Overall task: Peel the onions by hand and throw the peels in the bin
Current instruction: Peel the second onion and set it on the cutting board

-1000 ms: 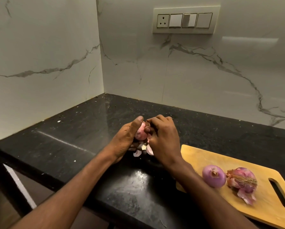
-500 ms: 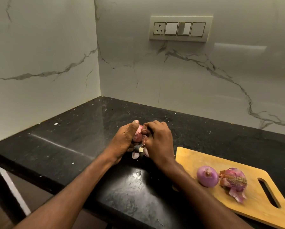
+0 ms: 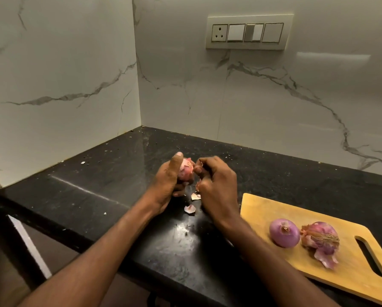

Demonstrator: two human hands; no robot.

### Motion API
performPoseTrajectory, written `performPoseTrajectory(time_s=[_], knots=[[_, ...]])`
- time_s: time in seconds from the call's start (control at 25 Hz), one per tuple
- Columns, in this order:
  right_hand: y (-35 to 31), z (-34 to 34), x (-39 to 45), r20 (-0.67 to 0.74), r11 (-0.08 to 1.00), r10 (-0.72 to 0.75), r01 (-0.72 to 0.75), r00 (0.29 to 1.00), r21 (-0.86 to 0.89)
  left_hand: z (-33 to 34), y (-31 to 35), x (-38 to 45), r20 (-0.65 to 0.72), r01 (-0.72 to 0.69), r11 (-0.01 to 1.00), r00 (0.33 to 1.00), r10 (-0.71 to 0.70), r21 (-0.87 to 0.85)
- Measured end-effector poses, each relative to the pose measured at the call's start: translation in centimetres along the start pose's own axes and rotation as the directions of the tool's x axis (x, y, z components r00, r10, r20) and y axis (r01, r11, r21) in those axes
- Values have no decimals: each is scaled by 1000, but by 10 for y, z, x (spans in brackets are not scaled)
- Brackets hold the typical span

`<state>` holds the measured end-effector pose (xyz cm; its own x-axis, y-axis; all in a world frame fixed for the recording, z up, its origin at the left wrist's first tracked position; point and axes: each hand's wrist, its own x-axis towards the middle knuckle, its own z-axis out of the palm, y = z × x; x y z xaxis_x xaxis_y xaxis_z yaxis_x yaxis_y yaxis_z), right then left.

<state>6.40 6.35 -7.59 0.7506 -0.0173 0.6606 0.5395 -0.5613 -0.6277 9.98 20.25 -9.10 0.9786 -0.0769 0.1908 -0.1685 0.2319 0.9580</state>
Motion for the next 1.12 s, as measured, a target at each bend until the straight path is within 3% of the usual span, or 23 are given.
performPoseTrajectory(time_s=[0.12, 0.44, 0.8, 1.12], knots=[[5, -2, 7, -74, 997, 59, -55, 996, 52, 0, 2, -1, 52, 6, 1000, 999, -6, 1], [17, -14, 8, 19, 993, 110, -109, 994, -49, 2, 6, -5, 136, 24, 1000, 990, -23, -12], [21, -19, 9, -28, 1000, 13, -13, 1000, -25, -3, 4, -1, 175, 76, 994, 983, -62, -77], [22, -22, 8, 87, 997, -72, 69, 994, 35, -5, 2, 2, 175, 67, 995, 983, -53, -72]])
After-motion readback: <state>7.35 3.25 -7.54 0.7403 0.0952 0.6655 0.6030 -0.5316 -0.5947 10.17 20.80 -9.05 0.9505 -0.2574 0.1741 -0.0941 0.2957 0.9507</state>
